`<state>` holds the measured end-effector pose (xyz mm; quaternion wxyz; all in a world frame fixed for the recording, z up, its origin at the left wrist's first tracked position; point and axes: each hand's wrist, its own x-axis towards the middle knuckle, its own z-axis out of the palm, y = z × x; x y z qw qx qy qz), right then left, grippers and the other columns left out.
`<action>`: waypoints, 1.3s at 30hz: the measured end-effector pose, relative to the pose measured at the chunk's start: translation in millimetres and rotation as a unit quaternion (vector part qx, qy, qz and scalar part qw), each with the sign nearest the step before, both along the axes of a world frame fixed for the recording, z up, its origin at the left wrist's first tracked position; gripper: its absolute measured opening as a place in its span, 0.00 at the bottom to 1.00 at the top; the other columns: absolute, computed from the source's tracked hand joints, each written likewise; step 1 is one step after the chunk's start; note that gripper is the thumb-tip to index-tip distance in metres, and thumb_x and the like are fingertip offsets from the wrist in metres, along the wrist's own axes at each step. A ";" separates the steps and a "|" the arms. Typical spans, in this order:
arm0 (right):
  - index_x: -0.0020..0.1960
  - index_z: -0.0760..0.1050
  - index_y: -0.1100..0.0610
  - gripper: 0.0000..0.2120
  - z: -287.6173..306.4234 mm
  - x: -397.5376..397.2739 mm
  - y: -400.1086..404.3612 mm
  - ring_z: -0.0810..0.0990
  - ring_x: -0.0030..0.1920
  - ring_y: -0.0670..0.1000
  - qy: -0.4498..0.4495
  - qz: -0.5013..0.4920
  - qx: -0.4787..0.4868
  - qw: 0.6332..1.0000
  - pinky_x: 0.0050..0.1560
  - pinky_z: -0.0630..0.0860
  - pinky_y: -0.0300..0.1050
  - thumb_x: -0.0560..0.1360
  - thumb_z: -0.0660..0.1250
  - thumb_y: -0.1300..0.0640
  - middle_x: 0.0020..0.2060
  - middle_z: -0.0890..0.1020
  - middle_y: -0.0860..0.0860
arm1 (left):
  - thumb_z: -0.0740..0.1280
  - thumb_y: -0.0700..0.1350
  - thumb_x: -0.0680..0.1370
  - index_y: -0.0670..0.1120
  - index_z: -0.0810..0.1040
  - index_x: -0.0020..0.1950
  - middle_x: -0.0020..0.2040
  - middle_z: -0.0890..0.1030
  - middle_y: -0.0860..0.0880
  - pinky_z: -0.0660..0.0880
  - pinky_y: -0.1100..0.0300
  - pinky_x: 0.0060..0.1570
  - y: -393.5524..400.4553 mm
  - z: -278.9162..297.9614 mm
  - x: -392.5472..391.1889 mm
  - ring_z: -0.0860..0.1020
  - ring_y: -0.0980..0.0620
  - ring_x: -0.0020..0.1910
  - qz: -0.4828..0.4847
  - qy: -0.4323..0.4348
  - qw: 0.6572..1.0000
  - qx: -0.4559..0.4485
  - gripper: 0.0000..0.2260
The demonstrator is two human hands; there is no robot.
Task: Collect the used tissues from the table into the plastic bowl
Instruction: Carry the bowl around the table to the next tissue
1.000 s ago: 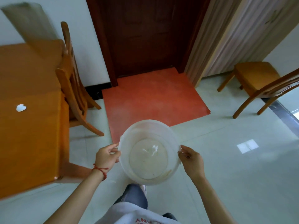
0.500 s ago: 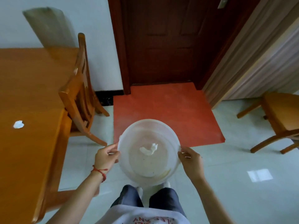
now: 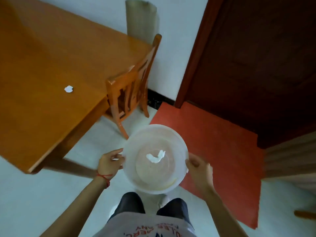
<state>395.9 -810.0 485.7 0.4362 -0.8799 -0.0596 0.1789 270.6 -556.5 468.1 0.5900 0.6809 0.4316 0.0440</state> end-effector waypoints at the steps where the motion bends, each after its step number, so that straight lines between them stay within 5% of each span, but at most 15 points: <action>1: 0.46 0.80 0.41 0.14 2.6 6.8 2.4 0.70 0.25 0.41 0.009 0.021 0.001 1.000 0.29 0.67 0.36 0.70 0.63 0.59 0.26 0.80 0.46 | 0.68 0.34 0.72 0.39 0.77 0.58 0.47 0.80 0.43 0.77 0.43 0.51 -2.7 0.5 -3.1 0.77 0.39 0.47 0.024 0.004 1.000 0.000 0.15; 3: 0.46 0.78 0.35 0.17 6.6 17.8 9.7 0.73 0.28 0.41 0.015 0.062 0.010 0.998 0.32 0.69 0.33 0.71 0.62 0.58 0.31 0.82 0.47 | 0.69 0.34 0.71 0.38 0.77 0.58 0.47 0.80 0.43 0.78 0.44 0.49 -7.1 0.8 -11.5 0.78 0.39 0.47 0.064 0.011 0.998 0.001 0.15; 6: 0.44 0.77 0.32 0.18 10.0 28.6 24.8 0.79 0.36 0.40 0.019 0.105 0.021 0.994 0.33 0.69 0.23 0.71 0.64 0.58 0.33 0.82 0.35 | 0.68 0.35 0.71 0.39 0.77 0.58 0.46 0.81 0.43 0.78 0.46 0.48 -14.0 1.6 -25.9 0.79 0.40 0.46 0.113 0.019 0.993 0.009 0.15; 9: 0.39 0.76 0.30 0.20 9.4 33.6 45.4 0.79 0.36 0.36 0.030 0.139 0.012 0.990 0.34 0.72 0.24 0.70 0.66 0.58 0.31 0.81 0.30 | 0.68 0.36 0.72 0.40 0.78 0.57 0.45 0.80 0.45 0.78 0.46 0.49 -14.9 3.0 -41.6 0.78 0.41 0.44 0.170 0.029 0.985 0.024 0.14; 14: 0.50 0.80 0.44 0.13 1.7 37.1 85.4 0.76 0.34 0.29 0.044 0.186 0.002 0.982 0.34 0.69 0.22 0.70 0.67 0.58 0.30 0.79 0.33 | 0.68 0.35 0.71 0.40 0.78 0.57 0.46 0.81 0.39 0.80 0.49 0.46 -5.1 2.9 -68.0 0.79 0.40 0.43 0.244 0.041 0.969 0.027 0.14; 19: 0.55 0.79 0.51 0.13 -7.7 40.2 131.5 0.79 0.39 0.42 0.045 0.230 -0.012 0.972 0.38 0.70 0.33 0.71 0.68 0.58 0.41 0.83 0.48 | 0.68 0.34 0.71 0.39 0.77 0.58 0.47 0.81 0.38 0.79 0.50 0.47 17.4 -1.3 -80.8 0.80 0.38 0.45 0.287 0.044 0.957 0.021 0.15; 31: 0.52 0.80 0.49 0.12 -18.5 60.2 230.0 0.76 0.36 0.35 0.030 0.269 -0.031 0.962 0.30 0.68 0.26 0.70 0.67 0.60 0.34 0.80 0.40 | 0.67 0.37 0.73 0.41 0.77 0.59 0.47 0.80 0.43 0.78 0.44 0.49 84.4 -15.0 -69.6 0.78 0.41 0.45 0.318 0.054 0.946 0.016 0.14; 39: 0.54 0.79 0.53 0.12 -29.7 74.7 265.4 0.78 0.41 0.48 0.038 0.293 -0.056 0.954 0.41 0.71 0.40 0.71 0.66 0.60 0.43 0.83 0.49 | 0.67 0.38 0.73 0.42 0.77 0.59 0.46 0.80 0.45 0.78 0.55 0.45 104.6 -22.9 -57.1 0.78 0.43 0.44 0.353 0.059 0.934 -0.007 0.14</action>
